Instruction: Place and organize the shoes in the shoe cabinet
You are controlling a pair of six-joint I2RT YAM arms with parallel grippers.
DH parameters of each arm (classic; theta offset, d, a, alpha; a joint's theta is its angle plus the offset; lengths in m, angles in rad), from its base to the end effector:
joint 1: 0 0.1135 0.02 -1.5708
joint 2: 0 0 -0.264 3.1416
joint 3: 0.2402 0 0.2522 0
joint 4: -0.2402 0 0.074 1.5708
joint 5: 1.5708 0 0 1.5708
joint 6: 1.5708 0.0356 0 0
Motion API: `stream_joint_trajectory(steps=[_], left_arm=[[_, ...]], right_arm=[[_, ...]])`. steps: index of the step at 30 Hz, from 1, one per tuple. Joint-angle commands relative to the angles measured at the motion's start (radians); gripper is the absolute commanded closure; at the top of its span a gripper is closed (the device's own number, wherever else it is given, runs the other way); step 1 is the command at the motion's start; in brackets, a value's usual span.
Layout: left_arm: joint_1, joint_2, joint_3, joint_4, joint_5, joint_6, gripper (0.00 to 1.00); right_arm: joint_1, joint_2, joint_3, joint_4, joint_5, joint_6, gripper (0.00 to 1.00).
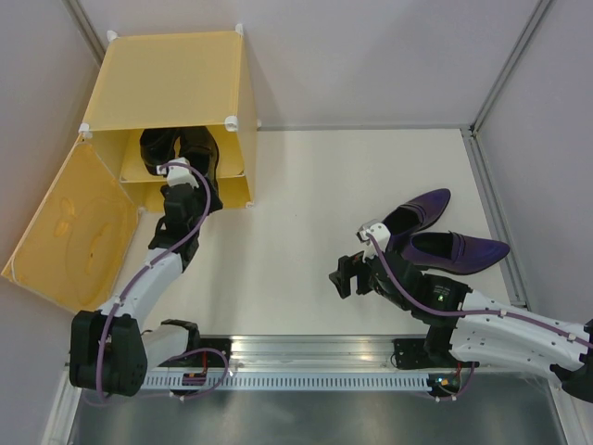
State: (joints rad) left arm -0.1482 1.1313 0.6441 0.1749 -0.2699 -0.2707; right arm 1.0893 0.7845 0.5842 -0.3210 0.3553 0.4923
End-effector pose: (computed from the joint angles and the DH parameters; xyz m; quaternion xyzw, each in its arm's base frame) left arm 0.2539 -0.0283 0.2575 -0.1281 0.7948 -0.0149 0.5931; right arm 0.0935 0.1523 0.2566 -0.1659 0.8402 0.2430 0.4555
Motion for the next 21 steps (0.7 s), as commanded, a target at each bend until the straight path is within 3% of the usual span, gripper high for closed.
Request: stream_joint_trajectory(steps=[1, 3, 4, 7, 16, 21], left_arm=[[-0.001, 0.01, 0.032, 0.106, 0.015, 0.059, 0.32], [-0.001, 0.007, 0.037, 0.11, 0.018, 0.07, 0.44], [-0.001, -0.007, 0.04, 0.112, 0.017, 0.071, 0.54], [-0.001, -0.042, 0.055, 0.123, 0.041, 0.079, 0.68], [-0.001, 0.019, 0.195, 0.13, 0.04, 0.166, 0.91], [-0.001, 0.062, 0.239, 0.139, 0.038, 0.166, 0.93]], right_arm=[[0.001, 0.004, -0.004, 0.039, 0.001, -0.014, 0.1], [0.001, 0.01, -0.001, 0.04, 0.002, -0.015, 0.1], [0.001, 0.016, 0.003, 0.04, 0.001, -0.018, 0.1], [0.001, 0.021, 0.009, 0.037, 0.001, -0.02, 0.1], [0.001, 0.018, 0.017, 0.03, 0.004, -0.02, 0.1], [0.001, 0.024, 0.029, 0.014, 0.013, -0.024, 0.1]])
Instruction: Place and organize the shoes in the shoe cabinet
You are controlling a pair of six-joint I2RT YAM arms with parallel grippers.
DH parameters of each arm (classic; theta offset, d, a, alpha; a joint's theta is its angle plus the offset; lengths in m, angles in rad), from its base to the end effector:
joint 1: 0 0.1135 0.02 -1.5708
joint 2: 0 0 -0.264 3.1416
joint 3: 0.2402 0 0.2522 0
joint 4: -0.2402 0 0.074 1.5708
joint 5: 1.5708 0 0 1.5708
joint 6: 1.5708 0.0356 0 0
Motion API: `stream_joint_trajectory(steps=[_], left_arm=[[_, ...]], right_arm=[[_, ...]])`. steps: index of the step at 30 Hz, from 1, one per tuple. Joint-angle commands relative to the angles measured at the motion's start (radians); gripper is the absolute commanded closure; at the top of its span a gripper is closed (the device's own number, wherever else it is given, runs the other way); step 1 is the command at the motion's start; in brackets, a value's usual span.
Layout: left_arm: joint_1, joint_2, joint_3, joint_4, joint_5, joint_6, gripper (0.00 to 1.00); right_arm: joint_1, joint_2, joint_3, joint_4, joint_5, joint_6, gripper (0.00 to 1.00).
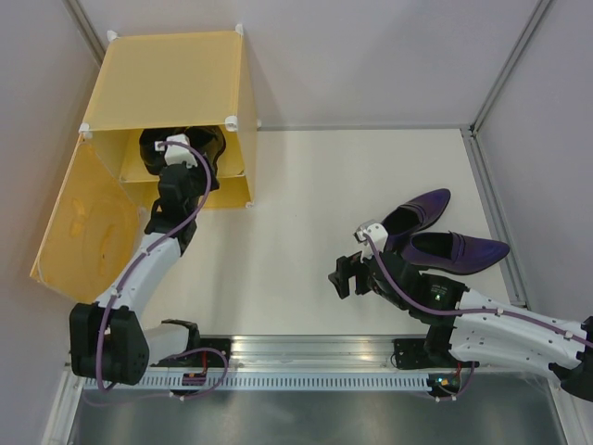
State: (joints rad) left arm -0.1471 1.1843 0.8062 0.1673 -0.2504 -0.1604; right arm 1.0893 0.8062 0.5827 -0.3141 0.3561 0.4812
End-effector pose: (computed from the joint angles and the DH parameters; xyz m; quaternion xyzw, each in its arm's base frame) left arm 0.2747 -0.0318 0.3007 -0.0836 0.7709 0.0004 0.6314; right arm 0.0951 0.1552 0.2533 -0.1727 0.8427 0.2348 0.4527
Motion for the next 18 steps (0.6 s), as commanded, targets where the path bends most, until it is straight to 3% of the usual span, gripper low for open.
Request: stream_joint_trajectory(steps=[1, 18], left_arm=[[-0.003, 0.021, 0.083, 0.152, 0.01, 0.061, 0.93], [0.03, 0.21, 0.057, 0.422, -0.095, 0.07, 0.89]], right_arm=[[0.001, 0.002, 0.031, 0.009, 0.017, -0.015, 0.1], [0.003, 0.07, 0.009, 0.05, 0.012, -0.041, 0.1]])
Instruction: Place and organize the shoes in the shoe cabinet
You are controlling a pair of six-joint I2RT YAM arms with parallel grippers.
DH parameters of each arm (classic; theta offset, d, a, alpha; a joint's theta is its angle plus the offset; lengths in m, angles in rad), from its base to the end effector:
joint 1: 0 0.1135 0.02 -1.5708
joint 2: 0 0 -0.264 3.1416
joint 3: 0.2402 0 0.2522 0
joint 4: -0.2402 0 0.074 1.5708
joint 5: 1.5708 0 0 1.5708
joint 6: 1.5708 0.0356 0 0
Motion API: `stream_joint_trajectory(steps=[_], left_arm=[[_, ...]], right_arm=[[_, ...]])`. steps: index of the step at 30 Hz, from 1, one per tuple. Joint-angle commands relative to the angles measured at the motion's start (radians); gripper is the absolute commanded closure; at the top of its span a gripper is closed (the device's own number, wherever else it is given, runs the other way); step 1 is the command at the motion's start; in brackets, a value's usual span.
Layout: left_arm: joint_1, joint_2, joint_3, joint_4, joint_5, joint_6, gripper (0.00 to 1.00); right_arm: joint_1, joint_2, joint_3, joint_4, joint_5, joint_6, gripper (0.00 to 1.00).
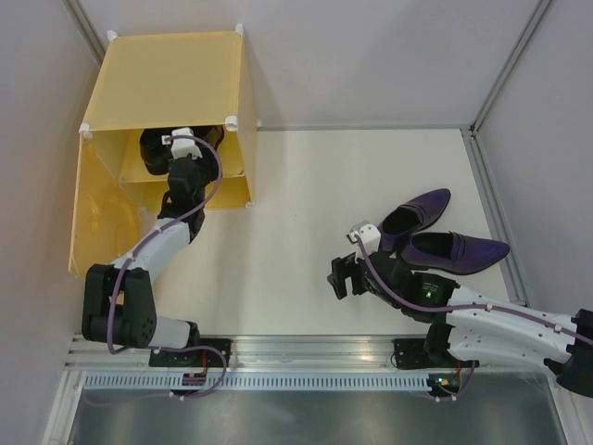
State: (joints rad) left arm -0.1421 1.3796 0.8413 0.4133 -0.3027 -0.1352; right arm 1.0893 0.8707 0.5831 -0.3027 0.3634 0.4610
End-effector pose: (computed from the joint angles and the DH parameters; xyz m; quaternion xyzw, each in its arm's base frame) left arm 0.3163 -0.0345 0.2852 -0.0972 0.7417 0.0216 0.6633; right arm 0.0996 0.1634 0.2437 -0.1872 0.8515 0.2102 0.4424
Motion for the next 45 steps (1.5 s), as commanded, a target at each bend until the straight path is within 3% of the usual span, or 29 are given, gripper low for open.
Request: stream_joint_trajectory(steps=[1, 10, 16, 20, 26, 32, 35, 38, 45], left_arm=[[0.036, 0.022, 0.022, 0.176, -0.021, 0.03, 0.88], [0.114, 0.075, 0.021, 0.174, 0.07, 0.042, 0.72], [0.128, 0.072, 0.002, 0.173, 0.027, 0.04, 0.63], [0.131, 0.076, 0.008, 0.154, 0.014, 0.042, 0.49], [0.133, 0.067, 0.004, 0.144, -0.021, 0.042, 0.47], [0.133, 0.075, 0.013, 0.125, -0.055, 0.049, 0.33], [0.133, 0.079, 0.027, 0.102, -0.065, 0.042, 0.32], [0.133, 0.081, 0.03, 0.091, -0.07, 0.042, 0.22], [0.134, 0.081, 0.038, 0.07, -0.087, 0.032, 0.14]], right_arm=[[0.001, 0.005, 0.011, 0.037, 0.005, -0.024, 0.1], [0.001, 0.007, -0.005, 0.074, -0.03, -0.047, 0.1], [0.003, 0.03, -0.006, 0.088, -0.05, -0.058, 0.1], [0.003, 0.016, -0.014, 0.096, -0.061, -0.059, 0.1], [0.001, -0.006, -0.022, 0.096, -0.058, -0.059, 0.1], [0.001, -0.007, -0.026, 0.097, -0.058, -0.061, 0.1], [0.003, -0.013, -0.028, 0.099, -0.061, -0.059, 0.1], [0.001, -0.019, -0.031, 0.096, -0.063, -0.059, 0.1], [0.001, -0.039, -0.035, 0.086, -0.06, -0.061, 0.1]])
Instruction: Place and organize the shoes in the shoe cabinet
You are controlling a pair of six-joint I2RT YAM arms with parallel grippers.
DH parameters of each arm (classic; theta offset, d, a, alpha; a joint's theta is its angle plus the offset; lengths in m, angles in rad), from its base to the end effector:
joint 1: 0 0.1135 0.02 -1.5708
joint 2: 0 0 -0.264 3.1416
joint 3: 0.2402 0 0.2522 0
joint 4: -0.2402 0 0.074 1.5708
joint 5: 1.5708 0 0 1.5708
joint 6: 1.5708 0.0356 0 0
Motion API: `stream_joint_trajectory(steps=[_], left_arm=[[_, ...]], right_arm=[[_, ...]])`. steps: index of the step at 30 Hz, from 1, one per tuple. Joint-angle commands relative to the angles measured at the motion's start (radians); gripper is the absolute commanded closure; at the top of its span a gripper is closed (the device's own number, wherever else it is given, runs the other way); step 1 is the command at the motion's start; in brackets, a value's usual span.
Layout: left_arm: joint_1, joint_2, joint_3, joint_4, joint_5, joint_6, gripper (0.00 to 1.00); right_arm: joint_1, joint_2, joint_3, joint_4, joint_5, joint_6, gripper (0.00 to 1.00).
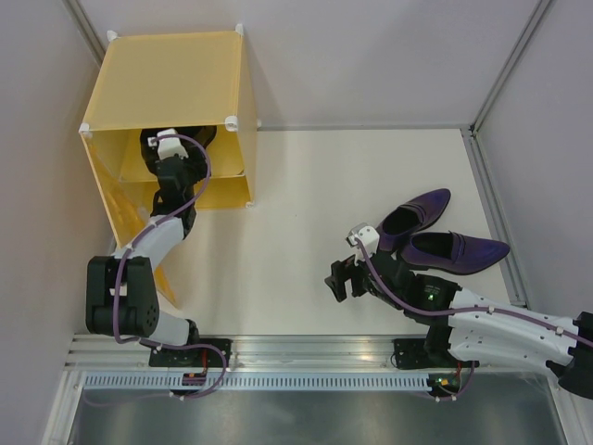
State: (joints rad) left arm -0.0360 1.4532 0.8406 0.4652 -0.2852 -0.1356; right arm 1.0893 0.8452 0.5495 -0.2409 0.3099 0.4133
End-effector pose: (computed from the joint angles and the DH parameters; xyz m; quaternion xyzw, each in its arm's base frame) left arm 0.3311 -0.0019 0.2680 -0.1300 0.7440 0.0518 0.6533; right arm 0.0973 0.1628 0.2418 -0.2128 0.8355 0.2354 0.4485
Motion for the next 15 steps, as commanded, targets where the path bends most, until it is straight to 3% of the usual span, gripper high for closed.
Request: stream_joint_trajectory(steps=[1, 10, 15], left_arm=[[0.028, 0.012, 0.043, 0.01, -0.104, 0.033, 0.12], [0.028, 0.024, 0.071, -0.01, -0.08, -0.001, 0.13], [0.028, 0.033, 0.074, -0.019, -0.043, -0.047, 0.23]], right_arm=[[0.001, -0.017, -0.002, 0.022, -0.005, -0.013, 0.1], [0.003, -0.046, -0.016, 0.02, 0.006, -0.008, 0.1], [0.001, -0.046, -0.014, 0.018, 0.009, -0.002, 0.1]])
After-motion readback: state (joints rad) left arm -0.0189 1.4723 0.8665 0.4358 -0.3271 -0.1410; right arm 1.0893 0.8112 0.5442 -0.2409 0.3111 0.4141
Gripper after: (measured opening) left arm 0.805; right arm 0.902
